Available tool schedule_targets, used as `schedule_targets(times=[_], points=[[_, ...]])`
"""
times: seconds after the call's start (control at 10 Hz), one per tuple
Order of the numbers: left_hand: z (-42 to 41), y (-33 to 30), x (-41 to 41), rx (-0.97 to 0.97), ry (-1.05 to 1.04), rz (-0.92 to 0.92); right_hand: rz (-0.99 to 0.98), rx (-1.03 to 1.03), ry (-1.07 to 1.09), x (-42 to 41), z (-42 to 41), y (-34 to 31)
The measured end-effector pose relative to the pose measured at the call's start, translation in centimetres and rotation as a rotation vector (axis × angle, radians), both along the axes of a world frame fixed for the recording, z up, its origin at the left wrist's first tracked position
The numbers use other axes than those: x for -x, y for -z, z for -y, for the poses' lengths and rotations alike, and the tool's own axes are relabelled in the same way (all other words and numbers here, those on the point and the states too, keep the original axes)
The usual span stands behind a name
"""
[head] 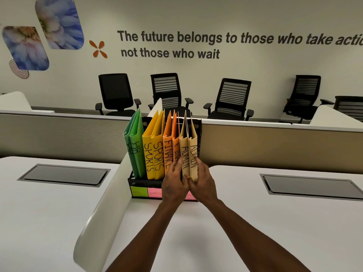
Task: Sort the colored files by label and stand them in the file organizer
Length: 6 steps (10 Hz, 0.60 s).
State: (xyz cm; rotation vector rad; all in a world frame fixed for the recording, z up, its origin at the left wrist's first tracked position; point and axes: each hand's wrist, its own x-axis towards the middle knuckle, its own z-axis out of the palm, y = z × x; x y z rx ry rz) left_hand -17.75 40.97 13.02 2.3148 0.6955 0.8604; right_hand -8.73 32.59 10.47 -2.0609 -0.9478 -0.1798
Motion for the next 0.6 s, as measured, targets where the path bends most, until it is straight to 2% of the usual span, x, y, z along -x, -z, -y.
schedule_targets(times=[0.4, 0.6], points=[[-1.4, 0.7, 4.0, 0.004, 0.037, -0.045, -0.048, 0.163, -0.018, 2.2, 1.7, 1.5], [-1.9, -1.2, 5.0, -0.123, 0.041, -0.012, 0.099, 0.223, 0.06, 2.0, 2.4, 0.1]])
